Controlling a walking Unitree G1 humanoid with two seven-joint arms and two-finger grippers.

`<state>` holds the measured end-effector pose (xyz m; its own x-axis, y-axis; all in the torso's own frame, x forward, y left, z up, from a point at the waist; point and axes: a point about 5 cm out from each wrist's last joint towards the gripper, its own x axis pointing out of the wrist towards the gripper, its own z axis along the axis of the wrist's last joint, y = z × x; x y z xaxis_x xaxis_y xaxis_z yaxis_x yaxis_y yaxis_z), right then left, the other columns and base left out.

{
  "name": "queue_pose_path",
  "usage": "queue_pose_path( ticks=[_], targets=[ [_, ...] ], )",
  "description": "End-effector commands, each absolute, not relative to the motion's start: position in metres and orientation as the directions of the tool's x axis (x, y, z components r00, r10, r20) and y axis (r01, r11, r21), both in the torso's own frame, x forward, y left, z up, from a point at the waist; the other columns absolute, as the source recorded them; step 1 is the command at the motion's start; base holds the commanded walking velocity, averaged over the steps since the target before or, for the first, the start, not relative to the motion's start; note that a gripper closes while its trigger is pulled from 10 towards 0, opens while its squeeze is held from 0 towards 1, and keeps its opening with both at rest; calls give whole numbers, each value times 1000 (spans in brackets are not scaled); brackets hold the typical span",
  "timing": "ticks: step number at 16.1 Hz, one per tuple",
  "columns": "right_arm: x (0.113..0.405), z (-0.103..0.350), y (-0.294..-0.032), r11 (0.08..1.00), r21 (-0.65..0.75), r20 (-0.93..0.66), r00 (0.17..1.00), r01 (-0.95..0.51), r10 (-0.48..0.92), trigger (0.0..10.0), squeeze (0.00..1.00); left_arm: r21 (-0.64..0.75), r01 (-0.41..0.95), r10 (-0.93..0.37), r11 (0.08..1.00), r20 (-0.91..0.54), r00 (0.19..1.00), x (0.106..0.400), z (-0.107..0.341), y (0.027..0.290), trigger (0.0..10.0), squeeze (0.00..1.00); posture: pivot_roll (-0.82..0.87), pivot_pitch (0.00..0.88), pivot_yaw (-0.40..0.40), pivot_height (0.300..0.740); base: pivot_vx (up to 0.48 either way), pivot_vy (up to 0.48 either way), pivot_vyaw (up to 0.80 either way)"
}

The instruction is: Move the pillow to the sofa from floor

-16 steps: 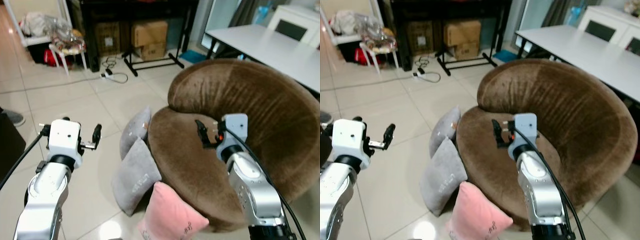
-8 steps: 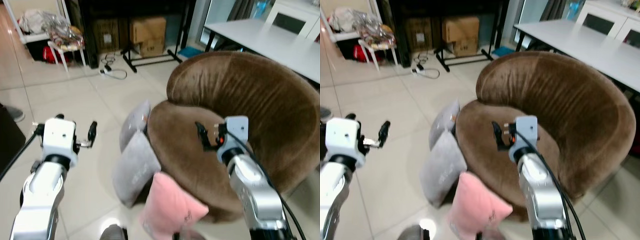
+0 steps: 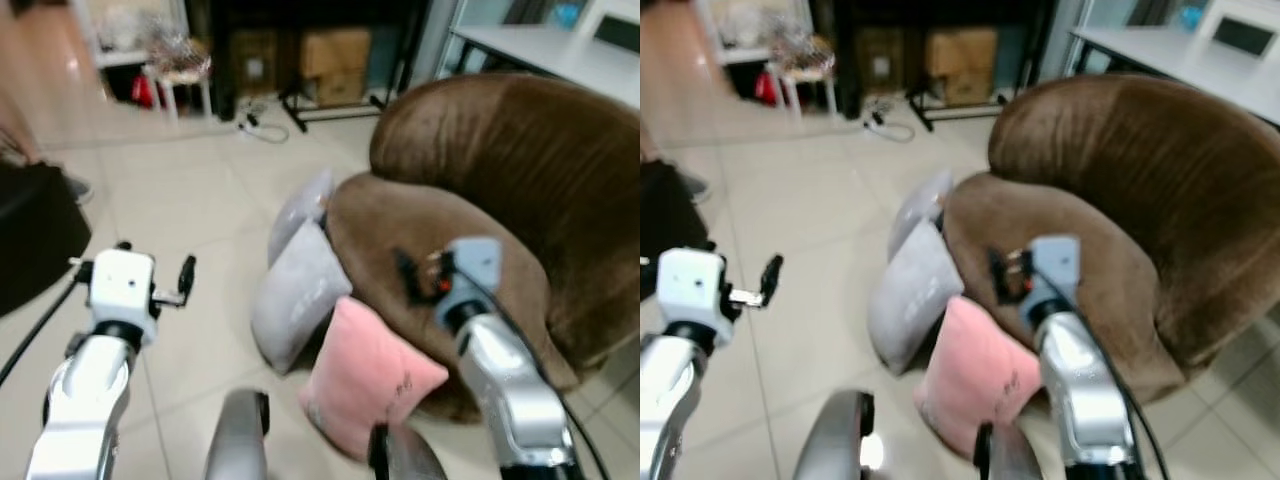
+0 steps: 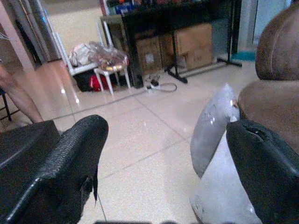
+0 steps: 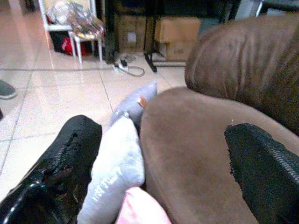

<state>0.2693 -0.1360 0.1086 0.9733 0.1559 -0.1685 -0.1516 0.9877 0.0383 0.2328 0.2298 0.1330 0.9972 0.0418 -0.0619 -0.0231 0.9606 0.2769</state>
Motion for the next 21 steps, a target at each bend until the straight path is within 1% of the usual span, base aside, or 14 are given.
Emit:
queue_pose_path(
  ticks=[1, 5, 7, 9, 12, 14, 18, 21],
  targets=[
    [273, 116, -139, 990, 24, -136, 980, -142, 144, 10000, 0, 264, -21, 26, 964, -17, 1000, 237, 143, 225, 10000, 0, 34, 0, -107, 610, 0, 0, 0],
    [278, 121, -136, 982, 13, -135, 973, -186, 186, 10000, 0, 241, -23, 28, 970, -18, 999, 232, 142, 224, 10000, 0, 35, 0, -122, 610, 61, 0, 0],
    [275, 114, -142, 989, 8, -160, 976, -148, 148, 10000, 0, 245, -8, 16, 969, -35, 999, 230, 138, 224, 10000, 0, 41, 0, -124, 610, 253, 0, 0],
    [271, 114, -141, 987, -43, -162, 976, -153, 144, 10000, 0, 236, 15, -5, 972, -42, 999, 230, 138, 220, 10000, 0, 13, 0, -101, 610, 306, 0, 281],
    [270, 117, -143, 991, -40, -163, 979, -128, 120, 10000, 0, 227, 47, -37, 973, -48, 998, 238, 135, 215, 10000, 0, -20, 0, -86, 610, 321, 0, 779],
    [269, 115, -149, 994, -31, -177, 980, -101, 94, 10000, 0, 229, 60, -48, 972, -57, 997, 241, 133, 211, 10000, 0, -26, 0, -87, 610, 328, 0, 0],
    [269, 115, -149, 993, -35, -186, 977, -111, 103, 10000, 0, 222, 54, -41, 974, -63, 997, 239, 131, 212, 10000, 0, -26, 0, -93, 610, 328, 0, 0],
    [270, 116, -152, 994, -46, -185, 979, -100, 89, 10000, 0, 223, 64, -51, 973, -62, 997, 242, 131, 210, 10000, 0, -34, 0, -82, 610, 328, 0, 0]
  ],
)
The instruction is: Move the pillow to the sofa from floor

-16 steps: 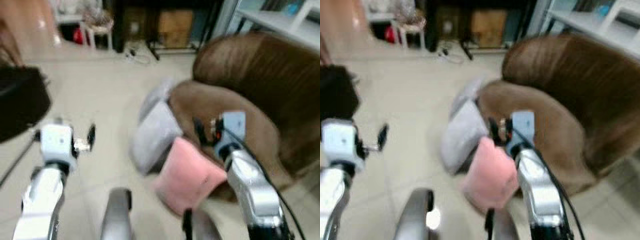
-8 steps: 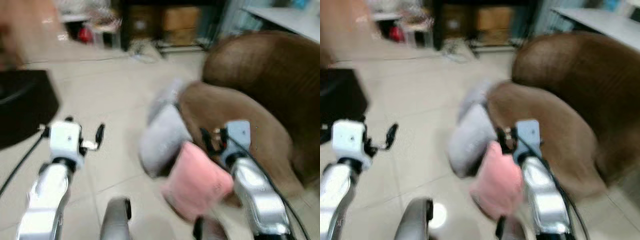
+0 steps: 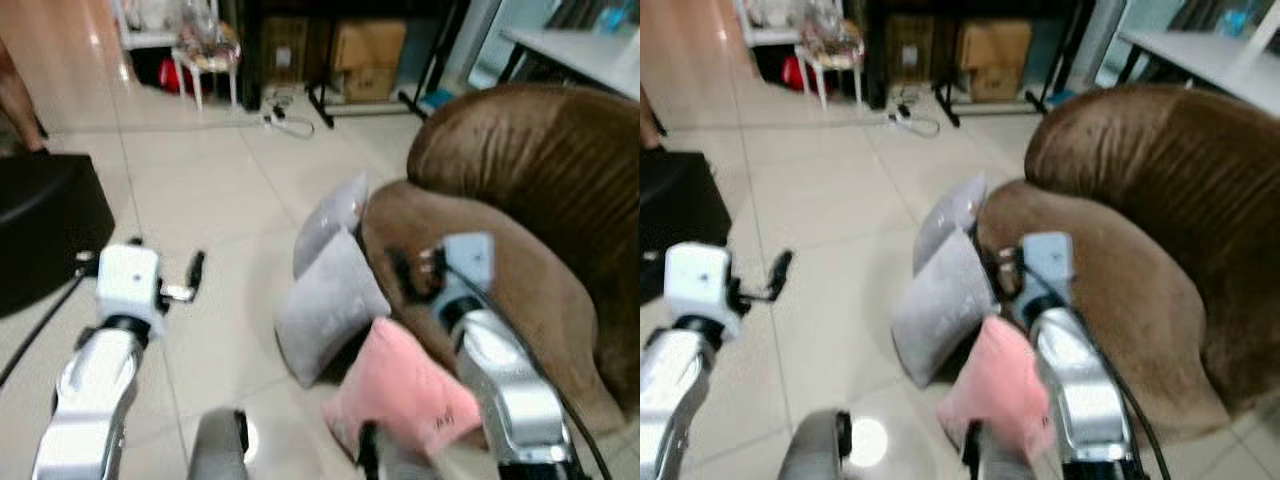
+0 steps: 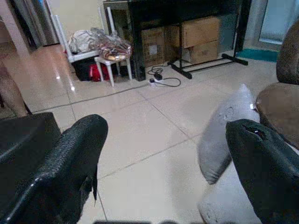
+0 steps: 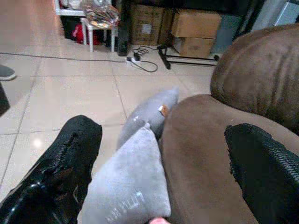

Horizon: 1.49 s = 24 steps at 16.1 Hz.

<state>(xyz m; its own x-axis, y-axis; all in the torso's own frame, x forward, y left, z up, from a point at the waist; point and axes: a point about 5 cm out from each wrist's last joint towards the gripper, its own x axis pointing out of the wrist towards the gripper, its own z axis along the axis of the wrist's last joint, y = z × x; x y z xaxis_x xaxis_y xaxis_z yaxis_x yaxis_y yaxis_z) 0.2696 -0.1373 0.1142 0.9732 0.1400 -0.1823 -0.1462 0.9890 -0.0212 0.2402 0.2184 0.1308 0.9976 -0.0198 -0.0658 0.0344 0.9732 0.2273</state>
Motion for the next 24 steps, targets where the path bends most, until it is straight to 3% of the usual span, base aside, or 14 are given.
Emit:
queue_pose_path(
  ticks=[1, 6, 22, 24],
  targets=[
    [269, 115, -153, 994, -48, -188, 979, -93, 83, 10000, 0, 225, 67, -54, 972, -62, 997, 243, 131, 210, 10000, 0, -34, 0, -82, 610, 322, 0, 0],
    [268, 112, -154, 995, -49, -209, 975, -84, 72, 10000, 0, 251, 72, -57, 965, -64, 996, 246, 131, 211, 10000, 0, -38, 0, -68, 610, 115, 0, 0],
    [268, 108, -156, 995, -62, -230, 971, -83, 67, 10000, 0, 269, 98, -79, 958, -80, 994, 242, 126, 207, 10000, 0, -37, 0, -80, 440, 0, 0, 0],
    [271, 108, -155, 992, -78, -238, 968, -96, 75, 10000, 0, 268, 96, -76, 959, -82, 994, 242, 125, 206, 10000, 0, -40, 0, -82, 435, 0, 0, 0]
  ],
)
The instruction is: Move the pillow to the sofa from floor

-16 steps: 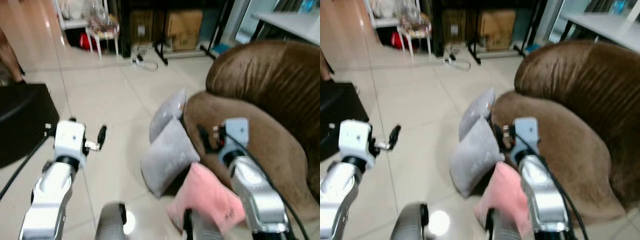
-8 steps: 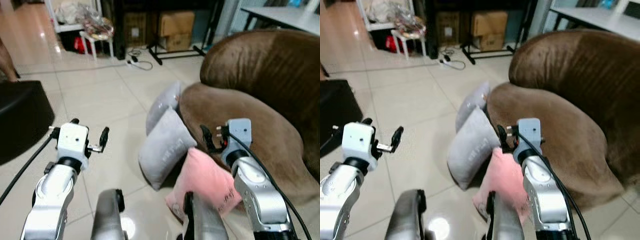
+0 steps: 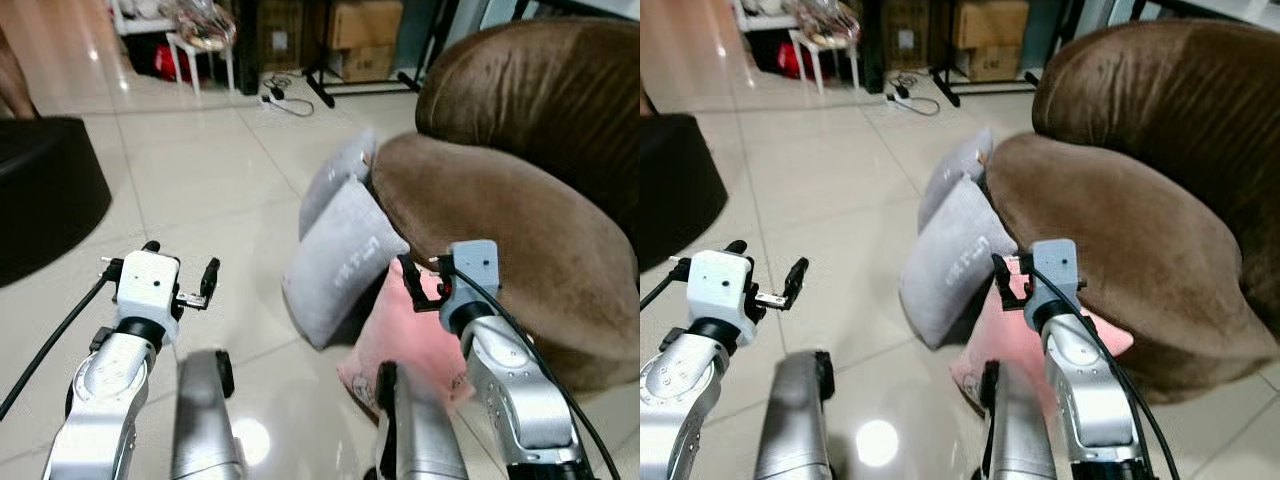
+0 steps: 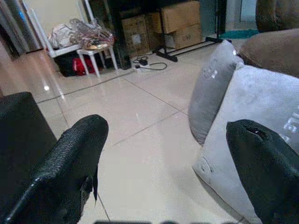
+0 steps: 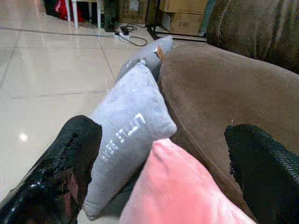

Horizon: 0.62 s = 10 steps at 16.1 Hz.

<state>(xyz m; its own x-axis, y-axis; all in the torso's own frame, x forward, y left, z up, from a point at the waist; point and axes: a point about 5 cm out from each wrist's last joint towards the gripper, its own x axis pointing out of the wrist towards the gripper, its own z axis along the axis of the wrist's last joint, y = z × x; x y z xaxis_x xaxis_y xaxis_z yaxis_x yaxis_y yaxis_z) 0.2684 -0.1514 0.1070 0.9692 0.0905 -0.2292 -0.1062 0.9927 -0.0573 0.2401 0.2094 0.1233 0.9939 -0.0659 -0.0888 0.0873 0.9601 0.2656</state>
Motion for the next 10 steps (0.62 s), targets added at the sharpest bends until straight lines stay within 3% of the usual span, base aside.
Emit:
queue_pose_path(
  ticks=[1, 2, 3, 4, 10],
  targets=[
    [271, 107, -155, 993, -74, -243, 967, -96, 75, 10000, 0, 268, 95, -76, 959, -81, 994, 242, 125, 206, 10000, 0, -40, 0, -82, 435, 0, 0, 0],
    [273, 106, -155, 993, -58, -261, 962, -102, 84, 10000, 0, 266, 95, -76, 959, -79, 994, 242, 126, 205, 10000, 0, -40, 0, -85, 435, 0, 0, 0],
    [275, 106, -157, 994, -55, -264, 961, -98, 80, 10000, 686, 264, 95, -77, 960, -78, 994, 242, 126, 204, 10000, 0, -40, 0, -88, 435, 0, 0, 0],
    [278, 104, -157, 994, -52, -274, 958, -98, 80, 10000, 1000, 262, 96, -78, 960, -78, 994, 242, 126, 204, 10000, 0, -41, 0, -89, 435, 0, 0, 0],
    [326, 83, -179, 985, -156, -389, 921, -70, 4, 10000, 1000, 260, 214, -198, 942, -86, 976, 252, 133, 196, 10000, 0, -36, 0, -76, 435, 0, 0, 0]
  ],
)
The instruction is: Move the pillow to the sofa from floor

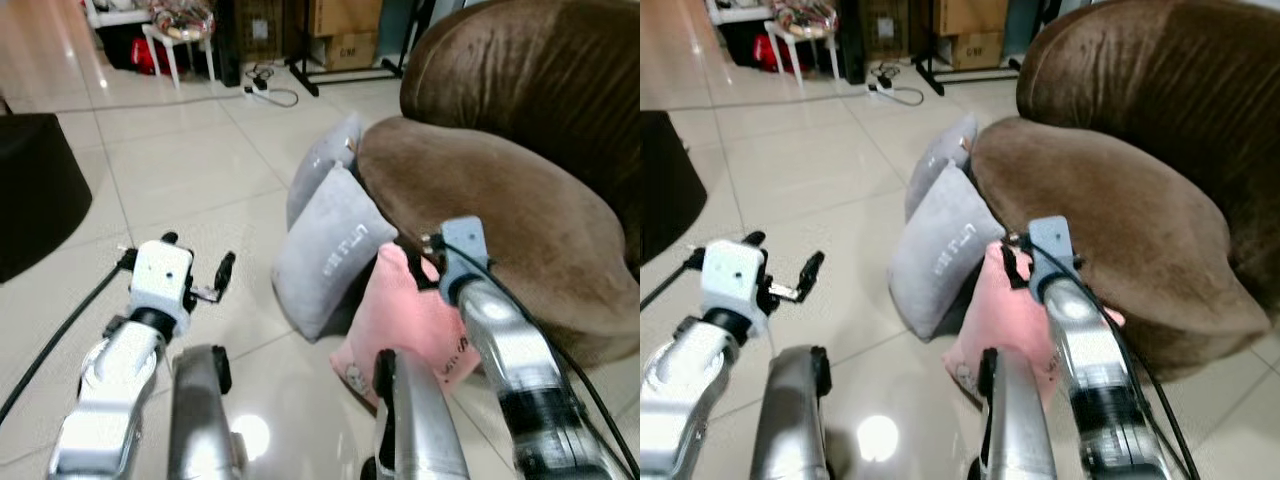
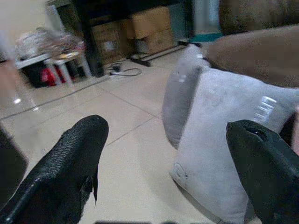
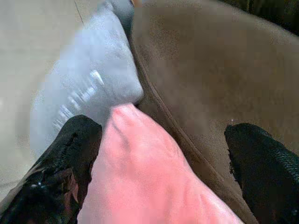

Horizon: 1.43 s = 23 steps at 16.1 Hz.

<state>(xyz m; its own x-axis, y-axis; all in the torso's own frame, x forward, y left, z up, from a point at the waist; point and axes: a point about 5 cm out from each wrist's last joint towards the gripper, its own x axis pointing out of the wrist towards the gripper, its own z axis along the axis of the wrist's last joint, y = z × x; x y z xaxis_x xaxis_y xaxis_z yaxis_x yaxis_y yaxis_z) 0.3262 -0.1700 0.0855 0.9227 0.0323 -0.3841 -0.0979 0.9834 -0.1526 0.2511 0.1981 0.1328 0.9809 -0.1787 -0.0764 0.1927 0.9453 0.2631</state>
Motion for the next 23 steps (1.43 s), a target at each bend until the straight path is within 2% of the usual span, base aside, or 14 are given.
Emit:
queue_pose_path(
  ticks=[1, 5, 7, 9, 10, 14, 16, 17, 18, 19, 21, 23],
  targets=[
    [331, 79, -182, 986, -154, -411, 911, -61, -8, 10000, 1000, 264, 235, -219, 935, -88, 972, 254, 134, 196, 10000, 0, -32, 0, -77, 435, 0, 0, 0],
    [342, 58, -187, 990, -135, -501, 865, -47, -27, 10000, 1000, 263, 408, -386, 874, -134, 913, 243, 149, 194, 10000, 0, 8, 13, -29, 435, 0, 0, 0],
    [341, 50, -197, 989, -142, -524, 846, 27, -98, 10000, 1000, 266, 483, -451, 834, -173, 875, 227, 156, 193, 10000, 0, 42, 92, -25, 435, 0, 0, 0],
    [340, 47, -199, 987, -152, -528, 841, 45, -120, 10000, 1000, 257, 499, -464, 828, -186, 866, 217, 162, 192, 10000, 0, 55, 126, -25, 435, 0, 0, 0],
    [340, 47, -201, 984, -167, -524, 840, 60, -140, 10000, 0, 247, 510, -473, 824, -195, 859, 210, 165, 191, 10000, 0, 62, 146, -23, 435, 0, 0, 0],
    [342, 50, -206, 963, -233, -486, 841, 137, -237, 10000, 0, 223, 557, -506, 800, -248, 826, 184, 167, 183, 10000, 0, 79, 167, -17, 435, 0, 0, 0],
    [342, 49, -204, 936, -330, -474, 837, 119, -274, 10000, 0, 216, 560, -507, 800, -257, 823, 177, 169, 180, 10000, 0, 86, 173, -20, 435, 0, 0, 0],
    [342, 47, -199, 932, -349, -481, 834, 99, -269, 4588, 0, 210, 561, -506, 801, -265, 821, 175, 171, 179, 10000, 0, 91, 178, -22, 435, 0, 0, 0],
    [341, 46, -195, 932, -351, -487, 833, 87, -261, 3176, 0, 206, 562, -506, 801, -269, 820, 174, 171, 179, 10000, 0, 91, 178, -22, 435, 0, 0, 0],
    [341, 43, -190, 935, -349, -499, 831, 66, -245, 0, 0, 198, 569, -511, 798, -279, 813, 173, 171, 178, 10000, 0, 94, 182, -25, 435, 0, 0, 0],
    [335, 33, -182, 941, -337, -557, 802, 20, -216, 0, 0, 150, 625, -557, 766, -329, 762, 166, 168, 174, 10000, 0, 94, 182, -28, 435, 0, 0, 0],
    [331, 28, -180, 953, -304, -591, 781, 18, -203, 0, 0, 140, 630, -561, 764, -339, 756, 165, 166, 174, 10000, 0, 91, 176, -27, 435, 0, 0, 0]
  ],
)
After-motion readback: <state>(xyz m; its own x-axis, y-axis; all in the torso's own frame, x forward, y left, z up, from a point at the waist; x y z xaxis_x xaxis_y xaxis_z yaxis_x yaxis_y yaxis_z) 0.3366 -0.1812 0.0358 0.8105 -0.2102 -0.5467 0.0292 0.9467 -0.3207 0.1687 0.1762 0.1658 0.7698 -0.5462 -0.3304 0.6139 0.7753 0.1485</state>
